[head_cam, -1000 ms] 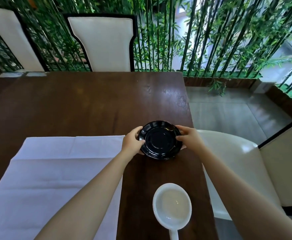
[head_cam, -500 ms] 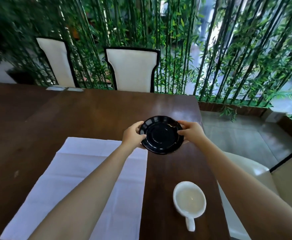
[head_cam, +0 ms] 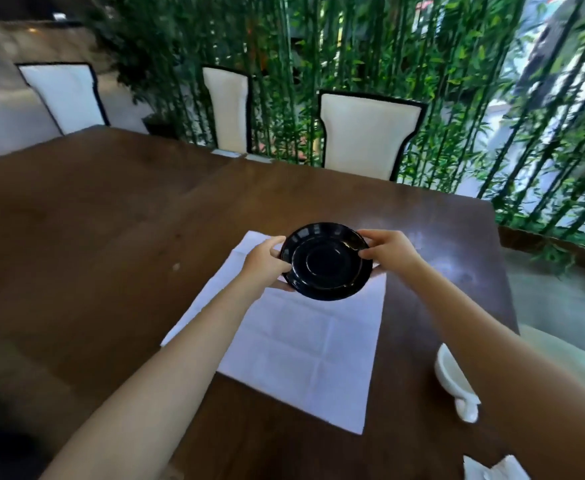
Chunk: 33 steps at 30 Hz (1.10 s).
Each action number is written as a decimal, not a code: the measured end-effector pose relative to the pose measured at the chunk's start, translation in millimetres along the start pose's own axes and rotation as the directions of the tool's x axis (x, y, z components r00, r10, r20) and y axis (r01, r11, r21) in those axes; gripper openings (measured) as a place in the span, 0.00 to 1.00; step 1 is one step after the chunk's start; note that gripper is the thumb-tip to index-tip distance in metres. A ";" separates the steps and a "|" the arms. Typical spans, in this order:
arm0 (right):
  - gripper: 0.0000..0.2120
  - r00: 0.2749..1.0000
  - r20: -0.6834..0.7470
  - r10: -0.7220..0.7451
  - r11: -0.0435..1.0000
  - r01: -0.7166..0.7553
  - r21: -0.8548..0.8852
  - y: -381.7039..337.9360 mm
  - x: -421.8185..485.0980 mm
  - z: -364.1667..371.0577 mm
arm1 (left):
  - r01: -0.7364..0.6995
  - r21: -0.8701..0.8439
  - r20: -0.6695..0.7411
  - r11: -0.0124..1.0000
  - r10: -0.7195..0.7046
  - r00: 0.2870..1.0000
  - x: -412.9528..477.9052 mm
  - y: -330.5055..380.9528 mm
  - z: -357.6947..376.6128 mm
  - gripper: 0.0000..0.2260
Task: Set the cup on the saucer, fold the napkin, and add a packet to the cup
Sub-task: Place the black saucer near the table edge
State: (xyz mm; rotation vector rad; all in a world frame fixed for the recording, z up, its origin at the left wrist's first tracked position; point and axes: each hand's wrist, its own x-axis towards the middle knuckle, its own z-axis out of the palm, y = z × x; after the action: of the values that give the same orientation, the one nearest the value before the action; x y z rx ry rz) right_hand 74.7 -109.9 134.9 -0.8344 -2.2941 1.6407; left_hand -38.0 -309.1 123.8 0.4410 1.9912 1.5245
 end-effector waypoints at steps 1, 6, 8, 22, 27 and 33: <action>0.24 0.999 0.035 -0.009 1.000 0.009 -0.001 -1.9 -3.3 15.5 | 0.021 -0.008 -0.019 1.000 -0.021 1.000 -9.1 -9.0 -13.1 0.28; 0.24 0.980 0.198 -0.009 1.000 0.008 0.010 -0.4 -19.7 95.2 | 0.112 -0.071 -0.137 0.991 -0.120 0.983 -54.3 -60.7 -75.5 0.27; 0.23 0.969 0.248 0.000 1.000 -0.005 0.017 4.7 -27.4 126.2 | 0.148 -0.106 -0.176 0.983 -0.165 0.970 -71.6 -83.1 -95.9 0.26; 0.24 0.906 0.383 0.180 0.984 -0.166 -0.070 70.8 -72.8 262.2 | 0.352 -0.253 -0.318 0.901 -0.421 0.850 -141.8 -202.2 -147.3 0.26; 0.24 0.906 0.371 0.203 0.977 -0.161 -0.142 91.4 -78.7 279.7 | 0.387 -0.231 -0.325 0.893 -0.446 0.834 -145.7 -224.3 -148.8 0.27; 0.24 0.923 0.330 0.198 0.978 -0.162 -0.135 100.7 -80.7 285.8 | 0.393 -0.210 -0.350 0.895 -0.444 0.825 -142.6 -233.1 -147.4 0.28</action>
State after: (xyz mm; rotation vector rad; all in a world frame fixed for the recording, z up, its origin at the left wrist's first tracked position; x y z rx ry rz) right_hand 39.9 -361.6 -48.8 -0.8633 -2.6261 1.8868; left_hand 0.2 -571.7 -37.3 -0.3744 2.0784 1.5165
